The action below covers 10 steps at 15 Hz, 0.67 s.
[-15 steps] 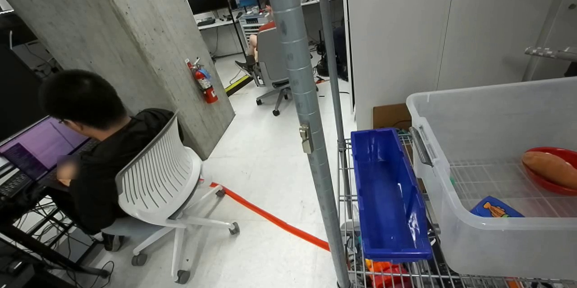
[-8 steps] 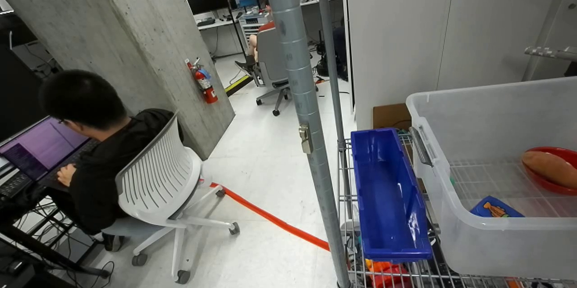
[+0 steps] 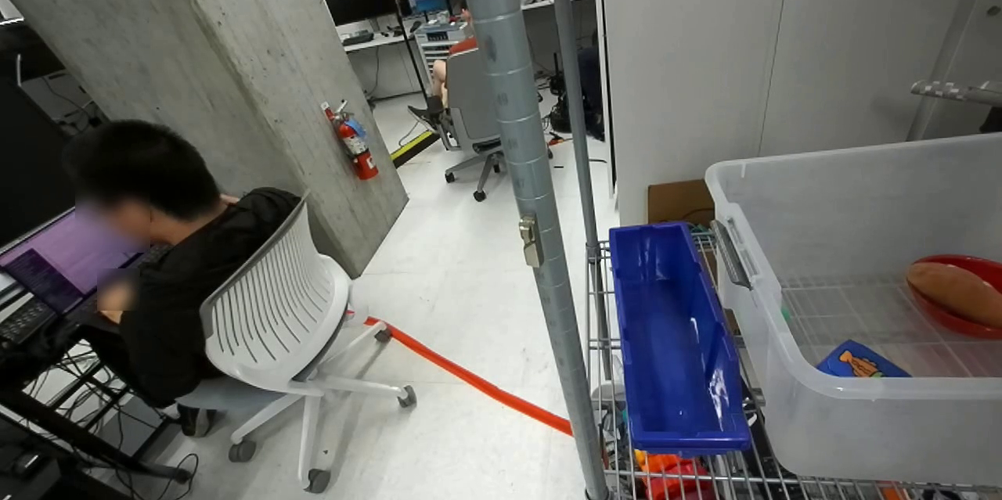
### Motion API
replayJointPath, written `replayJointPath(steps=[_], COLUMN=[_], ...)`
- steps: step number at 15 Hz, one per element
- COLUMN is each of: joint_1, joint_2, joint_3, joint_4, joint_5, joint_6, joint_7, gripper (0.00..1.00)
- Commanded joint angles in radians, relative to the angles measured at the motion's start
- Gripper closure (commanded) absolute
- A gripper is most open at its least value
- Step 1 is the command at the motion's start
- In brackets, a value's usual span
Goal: Remove the bread from the red bowl
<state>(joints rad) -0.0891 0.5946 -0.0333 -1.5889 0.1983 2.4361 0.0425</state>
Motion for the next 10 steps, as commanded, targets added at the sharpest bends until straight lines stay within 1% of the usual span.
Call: replayJointPath(steps=[1, 3, 7, 10], joint_1=[-0.035, -0.032, -0.009, 0.0], joint_2=[0.181, 0.255, 0.383, 0.455], joint_3=[0.036, 0.032, -0.003, -0.012], joint_4=[0.224, 0.304, 0.467, 0.566], joint_5=[0.071, 0.064, 0.015, -0.003], joint_6=[-0.044, -0.04, -0.064, -0.115], joint_7=[0.061, 0.09, 0.159, 0.199], gripper=[0.0, 0.0, 0.0, 0.0])
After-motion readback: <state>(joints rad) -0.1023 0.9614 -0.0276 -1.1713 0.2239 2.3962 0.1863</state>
